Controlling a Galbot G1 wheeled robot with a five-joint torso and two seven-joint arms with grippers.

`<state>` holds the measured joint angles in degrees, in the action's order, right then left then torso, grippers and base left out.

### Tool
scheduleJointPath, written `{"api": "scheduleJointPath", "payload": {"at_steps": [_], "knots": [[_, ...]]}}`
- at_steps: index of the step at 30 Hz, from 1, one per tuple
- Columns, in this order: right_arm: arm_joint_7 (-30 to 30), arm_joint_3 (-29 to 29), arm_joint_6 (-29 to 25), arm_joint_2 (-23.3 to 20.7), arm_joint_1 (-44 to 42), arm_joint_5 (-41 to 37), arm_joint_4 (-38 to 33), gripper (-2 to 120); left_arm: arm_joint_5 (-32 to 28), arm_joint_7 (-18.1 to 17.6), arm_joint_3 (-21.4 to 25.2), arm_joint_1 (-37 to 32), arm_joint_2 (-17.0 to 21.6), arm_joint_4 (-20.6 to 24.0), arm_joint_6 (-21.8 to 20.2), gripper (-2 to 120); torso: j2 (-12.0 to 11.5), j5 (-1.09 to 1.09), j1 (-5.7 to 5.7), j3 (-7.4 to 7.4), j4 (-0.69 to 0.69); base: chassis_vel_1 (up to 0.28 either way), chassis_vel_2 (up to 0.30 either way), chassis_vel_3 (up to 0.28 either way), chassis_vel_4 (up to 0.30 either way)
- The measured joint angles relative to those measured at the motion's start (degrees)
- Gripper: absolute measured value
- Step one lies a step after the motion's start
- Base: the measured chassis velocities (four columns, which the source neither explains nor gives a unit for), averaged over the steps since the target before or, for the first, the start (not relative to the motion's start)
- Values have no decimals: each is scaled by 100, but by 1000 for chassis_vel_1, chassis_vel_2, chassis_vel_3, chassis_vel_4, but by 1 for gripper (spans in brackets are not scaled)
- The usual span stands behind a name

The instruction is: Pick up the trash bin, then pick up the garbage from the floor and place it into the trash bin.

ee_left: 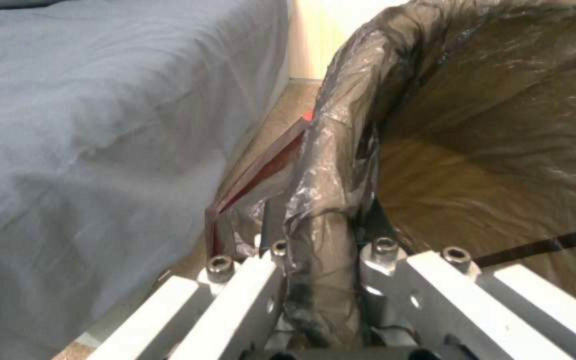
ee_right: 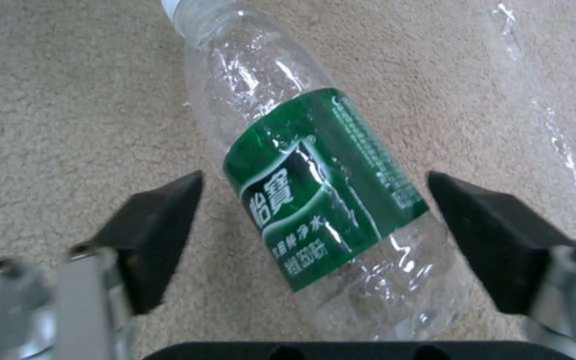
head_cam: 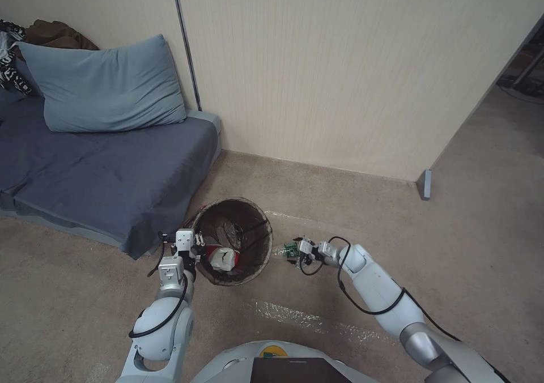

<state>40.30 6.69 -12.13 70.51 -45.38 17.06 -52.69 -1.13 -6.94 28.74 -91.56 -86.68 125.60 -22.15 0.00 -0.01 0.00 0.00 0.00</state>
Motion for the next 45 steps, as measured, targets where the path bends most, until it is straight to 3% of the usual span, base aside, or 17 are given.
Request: {"api": "scheduleJointPath", "payload": {"at_steps": [2, 4, 16, 24, 32, 37, 44, 45], "knots": [[2, 2, -22, 13, 2, -25, 23, 72, 0, -1, 0, -1, 6, 0, 0, 3, 0, 1, 0, 0, 0, 0, 0, 0, 0], [3, -21, -38, 11, -8, -77, 11, 53, 8, -5, -24, -1, 5, -9, -1, 3, 0, 0, 0, 0, 0, 0, 0, 0, 0], [-20, -27, -107, -3, -75, -165, 5, 19, 13, -6, -35, 10, 4, -22, -7, 3, 0, 0, 0, 0, 0, 0, 0, 0, 0], [-49, -9, -139, -36, -129, -241, -45, 18, 13, -6, -35, 14, 5, -27, -10, 3, 0, 1, 0, 0, 1, 0, 0, 0, 0], [-408, 271, -198, -134, -571, -929, -631, 18, 5, -6, -32, 51, 3, -131, -9, 3, 0, 1, 0, 0, 0, 0, 0, 0, 0], [-779, 598, -229, -172, -972, -1448, -1297, 18, -17, -6, -33, 85, 14, -191, -7, 3, 0, 1, 0, 0, 0, 0, 0, 0, 0], [-1231, 1437, -282, -257, -2026, -2475, -3214, 18, -53, -6, -59, 115, 52, -237, -6, 3, 0, 1, 0, 0, 0, 0, 0, 0, 0], [-1231, 1437, -282, -257, -2026, -2475, -3214, 18, -53, -6, -59, 115, 52, -237, -6, 3, 0, 1, 0, 0, 0, 0, 0, 0, 0]]}}
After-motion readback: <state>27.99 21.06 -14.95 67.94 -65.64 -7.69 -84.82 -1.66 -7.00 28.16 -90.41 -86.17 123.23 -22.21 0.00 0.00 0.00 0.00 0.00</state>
